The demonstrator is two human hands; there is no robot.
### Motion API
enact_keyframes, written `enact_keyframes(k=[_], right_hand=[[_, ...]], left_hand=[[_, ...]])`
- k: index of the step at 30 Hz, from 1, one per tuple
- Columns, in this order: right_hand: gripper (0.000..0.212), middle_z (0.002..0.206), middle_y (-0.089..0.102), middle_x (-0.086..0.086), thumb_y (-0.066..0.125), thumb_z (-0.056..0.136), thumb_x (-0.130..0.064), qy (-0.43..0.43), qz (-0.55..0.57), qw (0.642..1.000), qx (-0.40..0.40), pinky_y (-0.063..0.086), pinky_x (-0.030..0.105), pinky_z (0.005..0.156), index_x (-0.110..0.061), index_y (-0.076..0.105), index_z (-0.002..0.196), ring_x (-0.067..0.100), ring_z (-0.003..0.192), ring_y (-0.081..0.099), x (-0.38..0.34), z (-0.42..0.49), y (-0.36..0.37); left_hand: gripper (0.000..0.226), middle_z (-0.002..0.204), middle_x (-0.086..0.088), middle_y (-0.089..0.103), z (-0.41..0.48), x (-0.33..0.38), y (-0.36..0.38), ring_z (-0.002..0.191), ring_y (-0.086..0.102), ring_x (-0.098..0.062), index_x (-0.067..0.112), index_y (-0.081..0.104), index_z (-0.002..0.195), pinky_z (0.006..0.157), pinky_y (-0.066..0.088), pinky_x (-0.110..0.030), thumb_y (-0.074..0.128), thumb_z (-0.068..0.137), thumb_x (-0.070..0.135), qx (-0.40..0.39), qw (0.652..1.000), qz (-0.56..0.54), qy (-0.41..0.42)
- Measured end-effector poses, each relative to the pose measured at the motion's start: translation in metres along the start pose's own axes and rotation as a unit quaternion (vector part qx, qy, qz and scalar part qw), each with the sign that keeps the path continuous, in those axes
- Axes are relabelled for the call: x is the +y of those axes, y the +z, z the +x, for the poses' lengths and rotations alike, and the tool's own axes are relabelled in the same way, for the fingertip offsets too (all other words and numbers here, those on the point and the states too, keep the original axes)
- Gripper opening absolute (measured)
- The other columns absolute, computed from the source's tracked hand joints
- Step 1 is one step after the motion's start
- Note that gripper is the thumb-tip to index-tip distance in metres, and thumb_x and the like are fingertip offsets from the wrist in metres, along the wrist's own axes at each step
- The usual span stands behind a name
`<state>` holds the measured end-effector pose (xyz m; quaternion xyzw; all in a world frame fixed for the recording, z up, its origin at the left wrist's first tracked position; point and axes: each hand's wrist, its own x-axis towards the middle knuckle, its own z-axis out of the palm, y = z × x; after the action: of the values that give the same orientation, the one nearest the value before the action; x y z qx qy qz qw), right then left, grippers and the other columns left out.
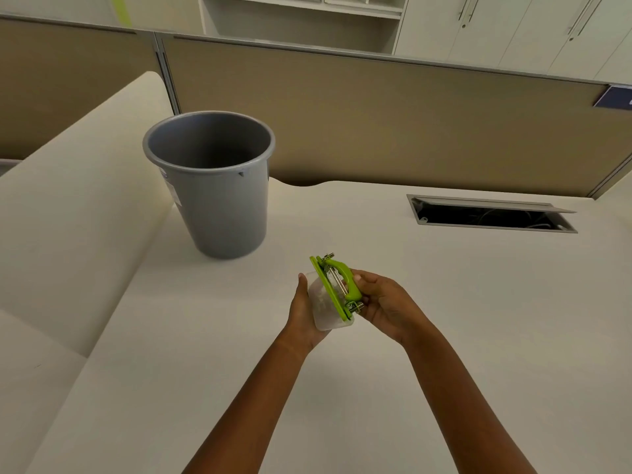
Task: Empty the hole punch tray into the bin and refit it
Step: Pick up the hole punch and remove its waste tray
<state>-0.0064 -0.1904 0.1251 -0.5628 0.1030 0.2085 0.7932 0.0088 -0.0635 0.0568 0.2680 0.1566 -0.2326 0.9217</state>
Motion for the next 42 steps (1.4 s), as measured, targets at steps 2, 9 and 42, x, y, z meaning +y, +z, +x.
enact_keyframes(k=[2,9,42], right_hand=[[0.036,0.062,0.073,0.004,0.039,0.093,-0.001,0.021,0.073,0.997,0.01,0.058,0.021,0.054,-0.004,0.072,0.078,0.011,0.053,0.067,0.002,-0.002,-0.001],[0.058,0.057,0.072,0.017,0.029,0.094,0.004,0.064,0.246,0.967,0.006,0.06,0.032,0.049,0.005,0.073,0.056,0.022,0.05,0.071,0.003,-0.006,-0.006],[0.02,0.076,0.063,0.014,0.043,0.092,-0.003,-0.017,-0.082,0.972,0.221,0.053,0.025,0.057,-0.002,0.062,0.095,0.019,0.062,0.057,0.015,0.015,-0.027]], left_hand=[[0.063,0.066,-0.008,0.075,-0.001,0.001,0.0,0.057,0.072,-0.02,0.014,0.066,0.09,0.052,0.059,-0.029,0.017,0.095,0.053,0.003,1.0,0.0,0.002],[0.058,0.075,-0.007,0.077,-0.004,0.003,-0.004,0.069,0.073,-0.021,0.016,0.057,0.102,0.061,0.058,-0.031,0.013,0.096,0.053,-0.007,1.0,0.02,-0.005],[0.063,0.079,-0.014,0.072,-0.014,0.014,-0.014,0.087,0.056,-0.025,0.01,0.036,0.141,0.087,0.043,-0.035,0.018,0.097,0.051,0.052,0.999,0.004,0.016]])
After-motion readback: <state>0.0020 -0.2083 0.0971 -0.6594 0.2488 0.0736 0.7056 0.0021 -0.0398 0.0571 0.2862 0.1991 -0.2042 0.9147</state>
